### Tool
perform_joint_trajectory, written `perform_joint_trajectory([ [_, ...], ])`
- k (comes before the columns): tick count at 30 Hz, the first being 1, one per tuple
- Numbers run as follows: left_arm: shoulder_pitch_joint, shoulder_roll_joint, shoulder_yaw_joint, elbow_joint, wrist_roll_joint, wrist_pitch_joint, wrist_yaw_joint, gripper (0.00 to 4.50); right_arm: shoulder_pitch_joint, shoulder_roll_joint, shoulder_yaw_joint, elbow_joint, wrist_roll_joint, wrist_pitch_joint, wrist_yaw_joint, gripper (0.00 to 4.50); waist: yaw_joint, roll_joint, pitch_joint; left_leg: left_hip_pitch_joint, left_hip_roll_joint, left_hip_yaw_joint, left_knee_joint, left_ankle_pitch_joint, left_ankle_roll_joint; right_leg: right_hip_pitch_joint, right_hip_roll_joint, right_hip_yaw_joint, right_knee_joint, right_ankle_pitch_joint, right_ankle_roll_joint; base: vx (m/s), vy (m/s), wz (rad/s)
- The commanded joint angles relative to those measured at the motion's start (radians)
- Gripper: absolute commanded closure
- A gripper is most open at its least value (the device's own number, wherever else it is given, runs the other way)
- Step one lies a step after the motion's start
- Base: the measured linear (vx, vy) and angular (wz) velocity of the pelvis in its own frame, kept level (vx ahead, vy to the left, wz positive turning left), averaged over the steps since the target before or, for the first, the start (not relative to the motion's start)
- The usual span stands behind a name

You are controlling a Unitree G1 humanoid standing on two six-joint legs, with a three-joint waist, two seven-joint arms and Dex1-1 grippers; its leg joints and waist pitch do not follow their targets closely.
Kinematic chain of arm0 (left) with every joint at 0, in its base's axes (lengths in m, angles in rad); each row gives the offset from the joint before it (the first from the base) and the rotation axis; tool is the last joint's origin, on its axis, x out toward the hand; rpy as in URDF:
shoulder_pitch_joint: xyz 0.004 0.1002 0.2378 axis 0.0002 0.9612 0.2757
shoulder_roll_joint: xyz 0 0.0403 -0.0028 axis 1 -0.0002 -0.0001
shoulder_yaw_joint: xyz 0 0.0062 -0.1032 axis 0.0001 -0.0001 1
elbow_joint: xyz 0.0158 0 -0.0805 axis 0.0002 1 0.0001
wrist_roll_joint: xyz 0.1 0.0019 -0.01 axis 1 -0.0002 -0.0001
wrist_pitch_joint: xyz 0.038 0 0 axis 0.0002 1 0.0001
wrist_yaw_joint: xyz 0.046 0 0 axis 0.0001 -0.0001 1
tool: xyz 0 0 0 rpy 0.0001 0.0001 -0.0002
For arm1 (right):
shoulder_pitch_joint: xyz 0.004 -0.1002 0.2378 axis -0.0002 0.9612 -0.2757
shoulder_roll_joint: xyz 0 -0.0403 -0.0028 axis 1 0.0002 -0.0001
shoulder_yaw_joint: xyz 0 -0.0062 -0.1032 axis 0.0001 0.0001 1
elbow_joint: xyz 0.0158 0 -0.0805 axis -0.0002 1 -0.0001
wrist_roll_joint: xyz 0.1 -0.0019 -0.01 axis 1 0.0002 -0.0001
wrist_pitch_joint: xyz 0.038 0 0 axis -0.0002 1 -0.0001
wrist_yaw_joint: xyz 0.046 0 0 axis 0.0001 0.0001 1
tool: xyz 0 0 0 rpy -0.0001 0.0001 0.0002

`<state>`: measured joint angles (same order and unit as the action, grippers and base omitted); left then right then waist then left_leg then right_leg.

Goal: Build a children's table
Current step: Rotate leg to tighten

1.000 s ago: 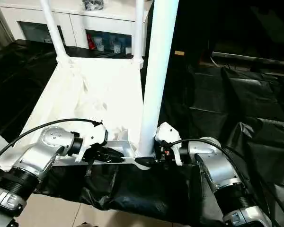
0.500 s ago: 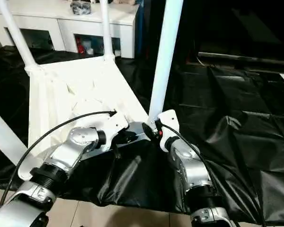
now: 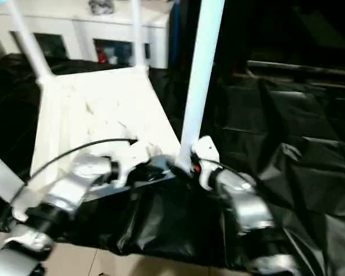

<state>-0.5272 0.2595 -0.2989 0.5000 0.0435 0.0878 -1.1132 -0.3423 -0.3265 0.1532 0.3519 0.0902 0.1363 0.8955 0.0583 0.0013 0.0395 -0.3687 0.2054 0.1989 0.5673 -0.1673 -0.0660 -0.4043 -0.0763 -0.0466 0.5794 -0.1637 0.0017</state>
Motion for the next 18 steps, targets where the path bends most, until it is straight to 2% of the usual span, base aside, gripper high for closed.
perform_joint_trajectory([
  [1,0.005,-0.009,-0.035,-0.045,-0.045,-0.027,-0.098,4.5,0.004,-0.017,0.034,-0.042,0.018,-0.007,0.097,0.2,0.005,-0.004,-0.062,0.01,0.026,-0.01,-0.052,-0.195,0.085,0.049,-0.05,0.031,-0.047,-0.109,-0.241,0.0,0.0,0.0],
  [4,0.011,0.015,-0.041,-0.052,-0.05,-0.034,-0.141,4.5,0.004,-0.056,0.049,-0.054,0.032,0.003,0.169,0.2,0.012,-0.002,-0.059,0.014,0.029,-0.007,-0.053,-0.213,0.082,0.047,-0.051,0.03,-0.05,-0.141,-0.248,0.0,0.0,0.0],
  [6,0.012,0.029,-0.042,-0.049,-0.054,-0.033,-0.164,4.5,0.004,-0.082,0.064,-0.063,0.034,0.001,0.206,0.2,0.016,-0.002,-0.057,0.017,0.03,-0.008,-0.055,-0.238,0.067,0.045,-0.052,0.03,-0.054,-0.19,-0.238,0.0,0.0,0.0],
  [7,0.014,0.051,-0.05,-0.045,-0.056,-0.032,-0.205,4.5,0.004,-0.109,0.083,-0.071,0.031,-0.002,0.247,0.2,0.019,-0.008,-0.056,0.019,0.031,-0.008,-0.056,-0.253,0.058,0.044,-0.052,0.031,-0.057,-0.22,-0.229,0.0,0.0,0.0],
  [8,0.014,0.063,-0.056,-0.047,-0.061,-0.029,-0.228,4.5,0.004,-0.118,0.09,-0.075,0.033,-0.003,0.264,0.2,0.024,-0.005,-0.055,0.019,0.031,-0.008,-0.057,-0.261,0.052,0.043,-0.054,0.032,-0.057,-0.244,-0.22,0.0,0.0,0.0],
  [11,0.015,0.086,-0.065,-0.06,-0.077,-0.004,-0.272,4.5,0.005,-0.127,0.093,-0.092,0.051,0.007,0.3,0.2,0.031,-0.006,-0.055,0.023,0.031,-0.007,-0.057,-0.273,0.043,0.038,-0.054,0.034,-0.06,-0.26,-0.215,0.0,0.0,0.0],
  [15,0.01,0.101,-0.069,-0.061,-0.073,0.001,-0.293,4.5,0.004,-0.129,0.095,-0.098,0.052,0.005,0.317,0.2,0.032,-0.004,-0.056,0.021,0.031,-0.01,-0.059,-0.27,0.033,0.04,-0.054,0.033,-0.058,-0.262,-0.209,0.0,0.0,0.0],
  [16,0.009,0.104,-0.069,-0.059,-0.072,0.0,-0.299,4.5,0.004,-0.13,0.097,-0.1,0.052,0.004,0.319,0.37,0.031,-0.005,-0.056,0.019,0.03,-0.01,-0.059,-0.27,0.033,0.041,-0.054,0.033,-0.058,-0.26,-0.209,0.0,0.0,0.0],
  [18,0.006,0.11,-0.073,-0.058,-0.074,-0.001,-0.309,4.5,0.005,-0.134,0.107,-0.102,0.051,-0.003,0.323,0.37,0.031,-0.005,-0.057,0.02,0.03,-0.01,-0.059,-0.262,0.033,0.041,-0.054,0.033,-0.057,-0.248,-0.211,0.0,0.0,0.0],
])
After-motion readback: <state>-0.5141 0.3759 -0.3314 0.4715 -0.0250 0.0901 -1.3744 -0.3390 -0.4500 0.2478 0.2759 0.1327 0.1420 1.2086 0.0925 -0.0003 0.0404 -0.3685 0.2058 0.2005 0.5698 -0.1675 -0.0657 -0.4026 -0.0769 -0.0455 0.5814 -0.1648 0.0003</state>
